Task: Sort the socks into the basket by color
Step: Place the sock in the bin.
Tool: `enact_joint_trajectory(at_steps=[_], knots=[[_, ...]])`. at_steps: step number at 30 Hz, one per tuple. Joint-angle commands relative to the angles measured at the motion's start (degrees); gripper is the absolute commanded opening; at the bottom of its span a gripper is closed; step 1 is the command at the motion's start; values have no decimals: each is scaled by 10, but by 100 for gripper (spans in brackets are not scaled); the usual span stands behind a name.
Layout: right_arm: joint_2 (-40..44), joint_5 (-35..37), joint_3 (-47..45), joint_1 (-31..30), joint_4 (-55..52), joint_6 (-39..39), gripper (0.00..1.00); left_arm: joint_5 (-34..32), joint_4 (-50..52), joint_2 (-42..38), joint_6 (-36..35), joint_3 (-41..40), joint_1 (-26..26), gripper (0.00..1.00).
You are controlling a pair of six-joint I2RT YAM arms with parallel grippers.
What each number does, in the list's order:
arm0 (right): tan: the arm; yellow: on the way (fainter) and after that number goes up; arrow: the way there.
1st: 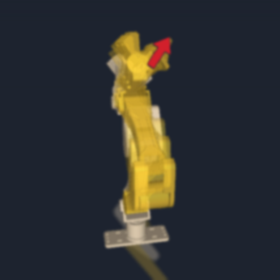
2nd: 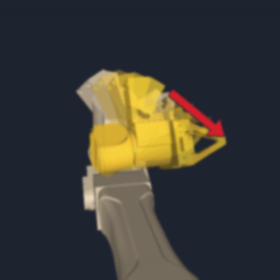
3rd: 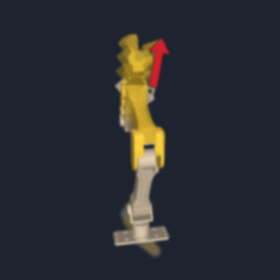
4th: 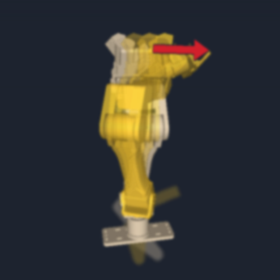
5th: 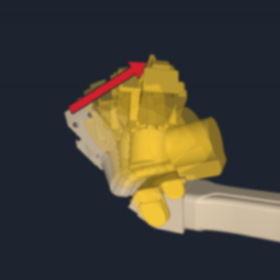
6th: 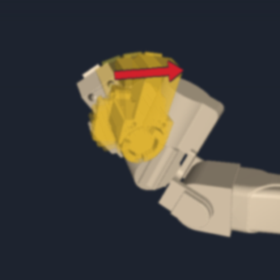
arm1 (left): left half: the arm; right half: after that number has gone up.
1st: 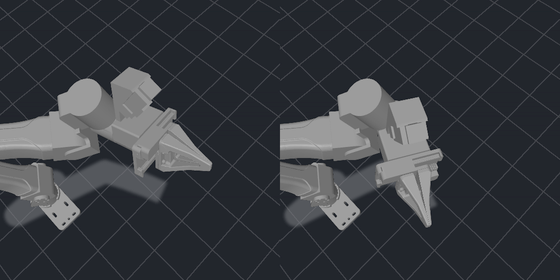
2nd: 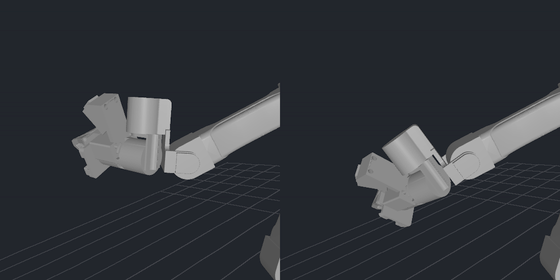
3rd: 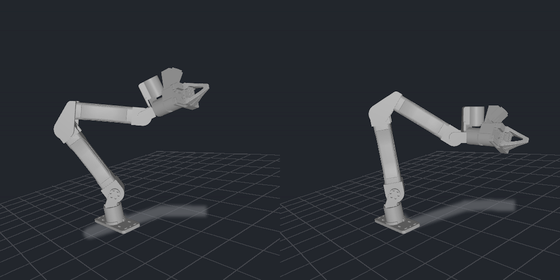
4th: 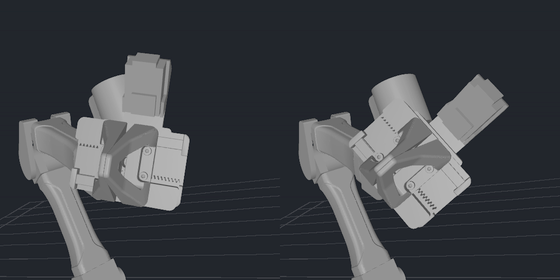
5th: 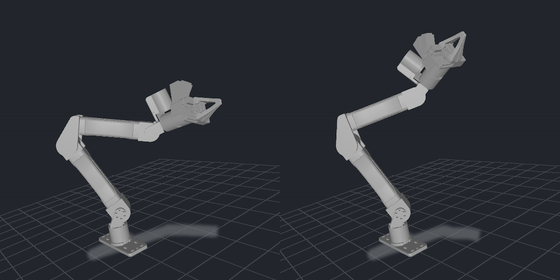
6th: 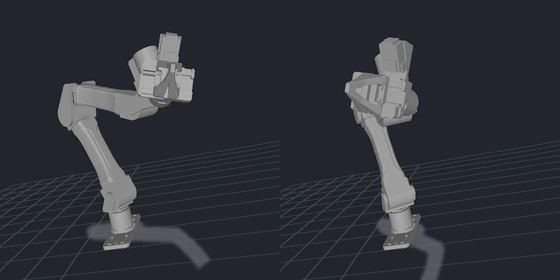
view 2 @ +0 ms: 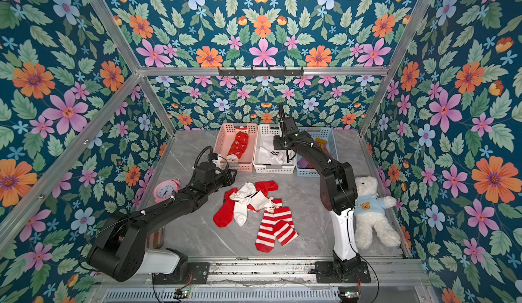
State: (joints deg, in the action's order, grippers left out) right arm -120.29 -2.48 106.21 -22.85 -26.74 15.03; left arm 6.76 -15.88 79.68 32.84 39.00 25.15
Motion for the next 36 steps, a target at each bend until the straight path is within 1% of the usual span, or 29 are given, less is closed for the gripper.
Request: enact_joint_trajectory(at_steps=[1,6,11,14,18,22,23,27,36], knots=[[26,-9,-23,-1,5,-3,33,-5,-4,4,-8,5,-1,46],[80,-21,-96,-4,28,6,33,15,-6,13,-18,5,1,46],[139,-31,-182,-5,49,25,33,43,-9,18,-26,-8,18,45],[181,-43,-245,-5,77,46,34,58,-21,22,-29,-19,44,45],[223,-57,-310,-5,105,75,34,50,-22,26,-46,-23,89,45],[247,-61,-359,-6,125,98,34,52,-39,40,-61,-26,130,44],[270,-61,-371,-5,131,103,34,51,-47,45,-64,-29,139,44],[294,-59,-411,-6,144,120,34,65,-58,69,-85,-23,169,42],[339,-46,-461,-5,141,130,34,76,-60,77,-102,-21,208,41]])
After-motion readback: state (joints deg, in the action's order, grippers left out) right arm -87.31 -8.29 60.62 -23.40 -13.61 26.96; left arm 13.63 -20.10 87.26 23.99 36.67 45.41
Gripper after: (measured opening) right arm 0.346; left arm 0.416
